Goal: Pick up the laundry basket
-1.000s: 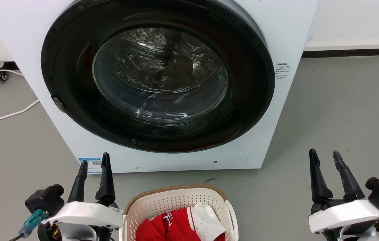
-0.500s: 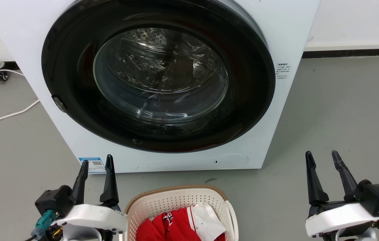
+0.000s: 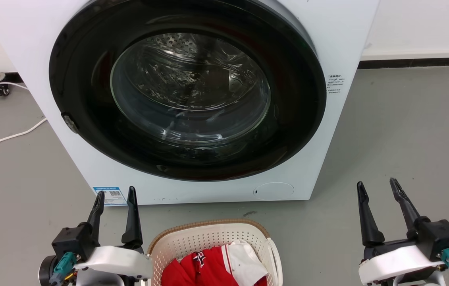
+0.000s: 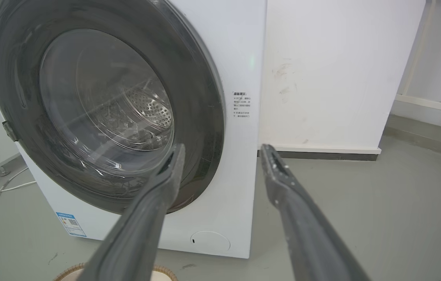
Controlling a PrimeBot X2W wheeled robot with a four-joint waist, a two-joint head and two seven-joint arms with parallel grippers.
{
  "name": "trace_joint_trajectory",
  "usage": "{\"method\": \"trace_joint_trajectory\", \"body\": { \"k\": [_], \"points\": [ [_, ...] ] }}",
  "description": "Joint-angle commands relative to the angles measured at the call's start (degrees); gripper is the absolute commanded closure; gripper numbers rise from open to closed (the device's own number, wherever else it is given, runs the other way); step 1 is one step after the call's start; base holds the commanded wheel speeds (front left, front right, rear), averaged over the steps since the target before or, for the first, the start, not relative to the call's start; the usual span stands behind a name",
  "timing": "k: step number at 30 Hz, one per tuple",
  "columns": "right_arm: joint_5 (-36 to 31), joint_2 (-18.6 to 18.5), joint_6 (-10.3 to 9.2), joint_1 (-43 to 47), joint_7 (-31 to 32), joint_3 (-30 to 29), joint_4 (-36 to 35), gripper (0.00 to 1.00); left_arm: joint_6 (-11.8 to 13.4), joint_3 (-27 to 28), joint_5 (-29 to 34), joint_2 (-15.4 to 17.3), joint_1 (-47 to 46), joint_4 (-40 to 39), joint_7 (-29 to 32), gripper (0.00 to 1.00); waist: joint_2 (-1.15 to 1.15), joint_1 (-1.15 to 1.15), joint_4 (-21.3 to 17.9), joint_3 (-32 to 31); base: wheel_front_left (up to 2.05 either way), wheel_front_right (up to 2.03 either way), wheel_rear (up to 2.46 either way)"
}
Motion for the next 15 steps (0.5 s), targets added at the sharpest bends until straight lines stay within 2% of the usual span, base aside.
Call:
{"method": "trace_joint_trajectory", "body": {
  "k": [1,15],
  "points": [
    [-1.7,-0.2,-0.02,0.5,-0.6,0.1,-0.6,0.00,0.4,-0.1,1.6,0.2,0.4,-0.1,-0.6,0.00,0.00,0.00,0.0,0.0,0.00,0.00,0.00],
    [-7.1,-0.2,-0.02,0.9,-2.1,0.3,-1.1,0.00,1.4,-0.7,7.2,0.2,0.9,0.1,-2.0,0.00,0.00,0.00,0.2,-0.2,0.00,0.00,0.00]
  ]
}}
